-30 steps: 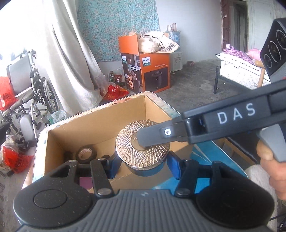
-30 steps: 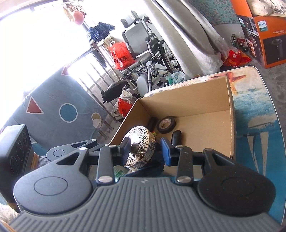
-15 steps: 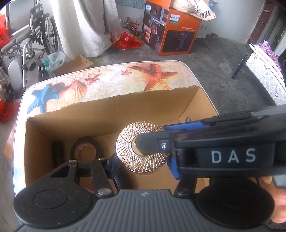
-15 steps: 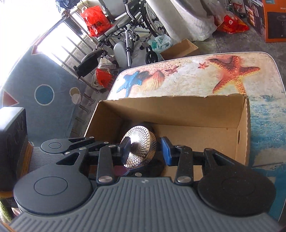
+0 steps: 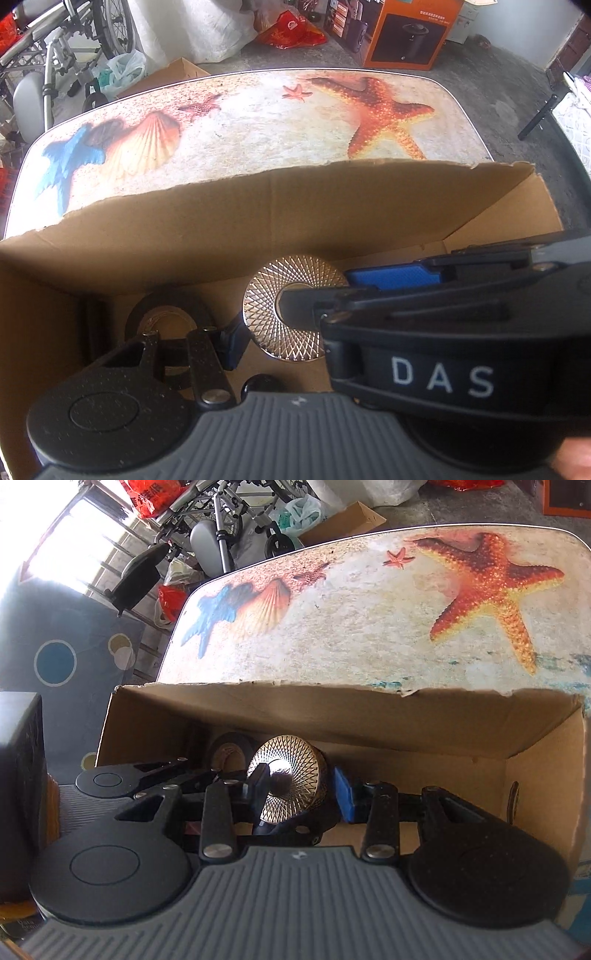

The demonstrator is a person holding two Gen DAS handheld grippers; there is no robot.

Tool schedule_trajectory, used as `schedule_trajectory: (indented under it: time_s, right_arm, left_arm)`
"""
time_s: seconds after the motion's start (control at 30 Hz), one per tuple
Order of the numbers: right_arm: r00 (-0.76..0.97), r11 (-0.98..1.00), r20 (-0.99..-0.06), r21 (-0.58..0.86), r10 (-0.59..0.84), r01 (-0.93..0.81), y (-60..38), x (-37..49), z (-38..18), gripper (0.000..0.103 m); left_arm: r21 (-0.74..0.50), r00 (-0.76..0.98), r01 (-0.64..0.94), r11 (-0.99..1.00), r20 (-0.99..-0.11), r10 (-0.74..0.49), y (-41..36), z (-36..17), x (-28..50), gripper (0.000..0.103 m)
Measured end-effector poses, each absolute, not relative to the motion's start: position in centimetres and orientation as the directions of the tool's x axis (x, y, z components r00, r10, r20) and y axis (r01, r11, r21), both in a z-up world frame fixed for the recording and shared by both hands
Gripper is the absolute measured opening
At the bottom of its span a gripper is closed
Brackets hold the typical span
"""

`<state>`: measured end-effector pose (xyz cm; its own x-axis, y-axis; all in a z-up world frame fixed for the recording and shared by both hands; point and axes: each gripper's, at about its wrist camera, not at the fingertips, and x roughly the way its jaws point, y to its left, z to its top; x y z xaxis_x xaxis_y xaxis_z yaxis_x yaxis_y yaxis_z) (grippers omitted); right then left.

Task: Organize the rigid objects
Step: 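Lower the gold-lidded jar into the box and open the right gripper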

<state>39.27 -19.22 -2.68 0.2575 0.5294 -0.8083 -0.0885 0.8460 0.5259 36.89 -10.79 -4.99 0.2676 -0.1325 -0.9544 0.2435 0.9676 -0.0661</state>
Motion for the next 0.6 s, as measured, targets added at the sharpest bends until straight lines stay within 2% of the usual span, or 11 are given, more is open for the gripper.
schedule_trajectory:
  time_s: [0.17,0.37,0.5,0.6]
  right_arm:
    - [0.268,0.844,-0.804,0.531,0.531,-0.078,-19.5,39.4,-3.3,0.037]
    - [0.331,0.847,-0.786,0.524,0.522,-0.093,-20.5,37.6,-0.6,0.041]
    - [0.429,0.841,-0.738,0.530,0.520,-0.109,-22.1,34.0,2.9,0.043]
    - [0.514,0.819,-0.665,0.554,0.542,-0.147,-23.8,29.8,6.4,0.044]
  left_arm:
    - [-0.046,0.280,0.252,0.967,-0.953,-0.119,-11.2,-5.1,37.1,0.059]
    - [-0.041,0.329,0.268,0.963,-0.935,-0.132,-11.1,-2.6,35.7,0.065]
    - [-0.041,0.399,0.297,0.954,-0.902,-0.163,-10.6,1.0,33.4,0.067]
    - [-0.051,0.459,0.313,0.948,-0.866,-0.198,-9.9,4.1,30.8,0.069]
